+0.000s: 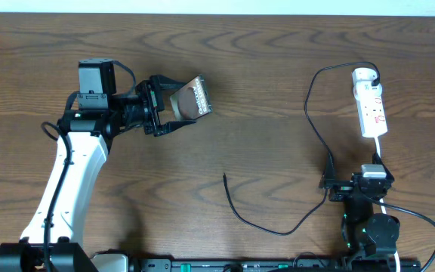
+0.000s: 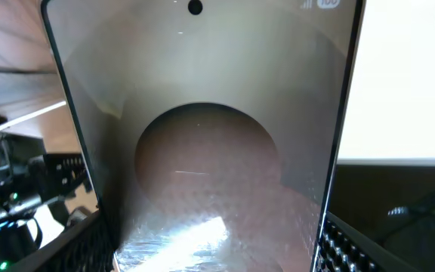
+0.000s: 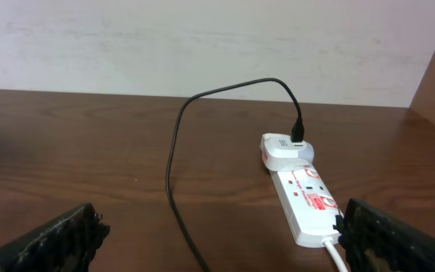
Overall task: Plug charger to phone and switch on socket
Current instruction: 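Lift the phone with the left gripper and turn it upright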
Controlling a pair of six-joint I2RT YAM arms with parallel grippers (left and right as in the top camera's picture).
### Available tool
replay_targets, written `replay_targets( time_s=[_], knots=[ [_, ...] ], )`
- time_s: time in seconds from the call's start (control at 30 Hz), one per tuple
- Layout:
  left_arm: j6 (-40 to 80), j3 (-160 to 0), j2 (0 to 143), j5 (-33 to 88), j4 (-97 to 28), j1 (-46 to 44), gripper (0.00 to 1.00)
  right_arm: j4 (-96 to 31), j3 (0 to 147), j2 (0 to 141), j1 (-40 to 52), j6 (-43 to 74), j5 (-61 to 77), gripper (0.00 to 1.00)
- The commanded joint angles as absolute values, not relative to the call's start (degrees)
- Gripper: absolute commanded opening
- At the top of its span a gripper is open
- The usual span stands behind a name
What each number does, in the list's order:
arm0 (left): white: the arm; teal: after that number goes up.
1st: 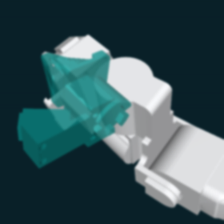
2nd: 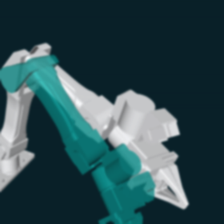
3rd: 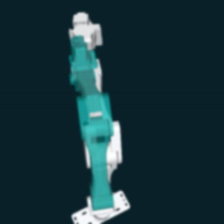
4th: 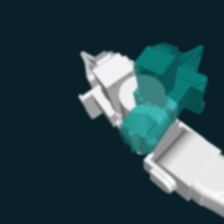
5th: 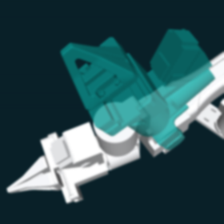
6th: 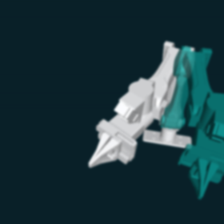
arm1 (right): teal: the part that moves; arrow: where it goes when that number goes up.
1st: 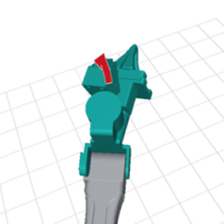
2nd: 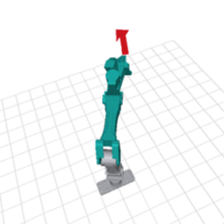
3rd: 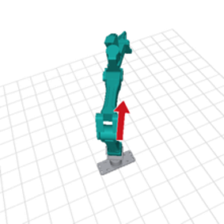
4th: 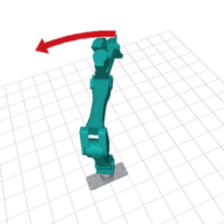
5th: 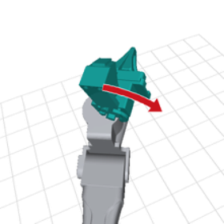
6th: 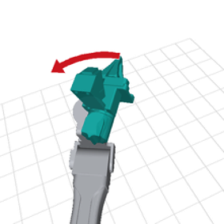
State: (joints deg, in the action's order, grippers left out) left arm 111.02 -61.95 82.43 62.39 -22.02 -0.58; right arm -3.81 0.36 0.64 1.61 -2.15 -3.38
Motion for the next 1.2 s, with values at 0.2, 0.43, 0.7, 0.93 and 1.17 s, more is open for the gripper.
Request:
replay_targets(
  time_s=[0.2, 0.43, 0.7, 0.93, 1.17],
  knots=[
    [111.26, -64.03, 81.10, 71.40, -21.28, -0.27, 0.07, -4.08, 0.32, 0.36, 1.28, -2.66, -3.25, 0.99],
    [110.06, -64.03, 81.12, 68.47, -21.30, -0.27, 0.07, -4.08, 0.32, 0.36, 1.28, -2.66, -3.25, 0.99],
    [104.88, -63.99, 81.19, 58.02, -22.39, -0.34, 0.07, -4.08, 0.32, 0.36, 1.26, -2.66, -3.25, 0.99],
    [98.24, -63.99, 81.21, 45.69, -32.34, -0.34, 0.07, -4.08, 0.32, 0.36, 1.28, -2.66, -3.25, 0.99],
    [93.76, -63.99, 81.23, 36.10, -41.36, -0.34, 0.07, -4.08, 0.32, 0.36, 1.28, -2.66, -3.25, 0.99]
  ],
)
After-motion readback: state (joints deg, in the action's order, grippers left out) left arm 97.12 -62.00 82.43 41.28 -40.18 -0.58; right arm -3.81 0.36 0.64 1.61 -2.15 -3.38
